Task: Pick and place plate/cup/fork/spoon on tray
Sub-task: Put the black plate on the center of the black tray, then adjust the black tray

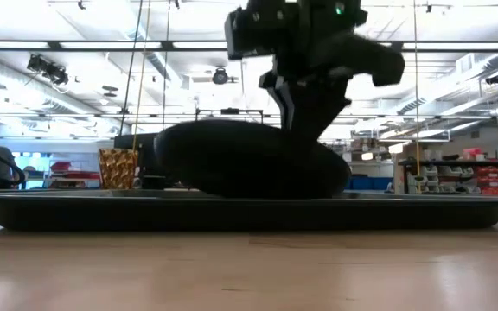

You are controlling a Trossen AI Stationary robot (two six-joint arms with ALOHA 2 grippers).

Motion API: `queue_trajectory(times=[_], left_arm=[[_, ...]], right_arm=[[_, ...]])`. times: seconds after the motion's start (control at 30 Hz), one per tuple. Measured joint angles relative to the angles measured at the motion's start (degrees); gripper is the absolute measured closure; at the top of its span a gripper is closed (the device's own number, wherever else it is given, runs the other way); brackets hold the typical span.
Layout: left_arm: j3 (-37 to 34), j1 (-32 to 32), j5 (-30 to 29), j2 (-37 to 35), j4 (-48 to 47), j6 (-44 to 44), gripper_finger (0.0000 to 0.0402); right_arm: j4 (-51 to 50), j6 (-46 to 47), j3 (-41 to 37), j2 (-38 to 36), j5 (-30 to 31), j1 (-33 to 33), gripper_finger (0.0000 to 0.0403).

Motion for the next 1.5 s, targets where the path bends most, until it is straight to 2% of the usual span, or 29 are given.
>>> queue_trajectory(times=[0.13,0.27,0.4,0.63,0.77,0.97,1.07,1.3,1.5], left_arm=[[0.0,-2.5,-6.0,0.0,0.0,0.2,0.0260],[0.0,-4.3,-11.1,0.0,0.0,2.6,0.0260],[0.0,-4.1,-12.0,0.0,1.0,6.1,0.0260],[0.0,-3.4,-11.8,0.0,1.0,6.1,0.0260],[0.0,-3.4,-11.8,0.0,1.0,6.0,0.0260],[0.0,-3.8,-11.8,0.0,1.0,5.2,0.0260],[0.0,-3.8,-11.8,0.0,1.0,4.6,0.0260],[0.0,-3.7,-11.8,0.0,1.0,4.6,0.0260],[0.0,-3.7,-12.2,0.0,1.1,5.9,0.0260]], right_arm=[[1.0,0.1,-1.9,0.0,0.4,0.0,0.0383],[3.3,1.3,-3.2,0.0,0.0,0.1,0.0359],[7.0,1.5,-4.2,0.0,0.3,0.2,0.0326],[9.6,3.7,-5.1,0.1,1.0,0.2,0.0273],[4.4,6.6,-5.1,-1.0,0.9,1.9,0.0260],[-14.4,16.0,-5.1,-1.6,0.6,7.0,0.0257],[-20.1,20.8,-5.1,-1.6,-0.5,10.1,0.0257],[-21.5,28.5,-5.1,-1.6,-5.5,14.6,0.0247],[-21.2,30.8,-7.3,-1.6,-6.3,15.0,0.0210]])
